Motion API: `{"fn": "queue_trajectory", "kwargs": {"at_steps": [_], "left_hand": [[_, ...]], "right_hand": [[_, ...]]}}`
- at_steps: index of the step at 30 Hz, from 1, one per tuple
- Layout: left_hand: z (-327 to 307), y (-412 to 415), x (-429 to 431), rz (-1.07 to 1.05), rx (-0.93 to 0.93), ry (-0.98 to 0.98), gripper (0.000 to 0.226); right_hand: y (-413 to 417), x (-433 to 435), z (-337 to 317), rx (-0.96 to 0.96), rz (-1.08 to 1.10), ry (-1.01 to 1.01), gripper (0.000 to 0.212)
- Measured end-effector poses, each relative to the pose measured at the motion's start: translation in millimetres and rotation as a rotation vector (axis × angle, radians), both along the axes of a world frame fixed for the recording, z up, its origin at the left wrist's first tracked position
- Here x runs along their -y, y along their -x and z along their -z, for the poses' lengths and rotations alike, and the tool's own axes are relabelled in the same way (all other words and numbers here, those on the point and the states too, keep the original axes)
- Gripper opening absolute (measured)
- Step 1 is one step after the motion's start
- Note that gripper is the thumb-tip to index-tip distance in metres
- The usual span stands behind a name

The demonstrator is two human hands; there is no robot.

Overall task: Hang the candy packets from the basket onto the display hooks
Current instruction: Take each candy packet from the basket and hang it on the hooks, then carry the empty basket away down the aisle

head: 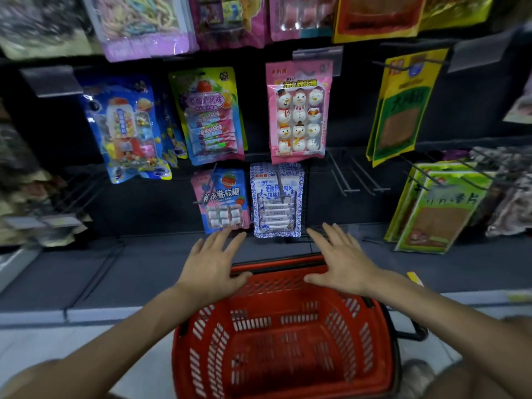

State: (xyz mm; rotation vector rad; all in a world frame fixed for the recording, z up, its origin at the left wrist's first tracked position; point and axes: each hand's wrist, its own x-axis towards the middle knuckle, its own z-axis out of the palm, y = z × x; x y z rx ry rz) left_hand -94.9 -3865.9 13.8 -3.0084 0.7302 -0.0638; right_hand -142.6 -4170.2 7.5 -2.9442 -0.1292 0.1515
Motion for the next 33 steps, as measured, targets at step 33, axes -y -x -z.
{"fn": "queue_trajectory", "kwargs": {"at_steps": [33], "left_hand": [[160,33,-74,-0.491,-0.286,0.135,0.111]], "right_hand": [[55,42,142,-0.073,0.617,-0.161,0.097]]}}
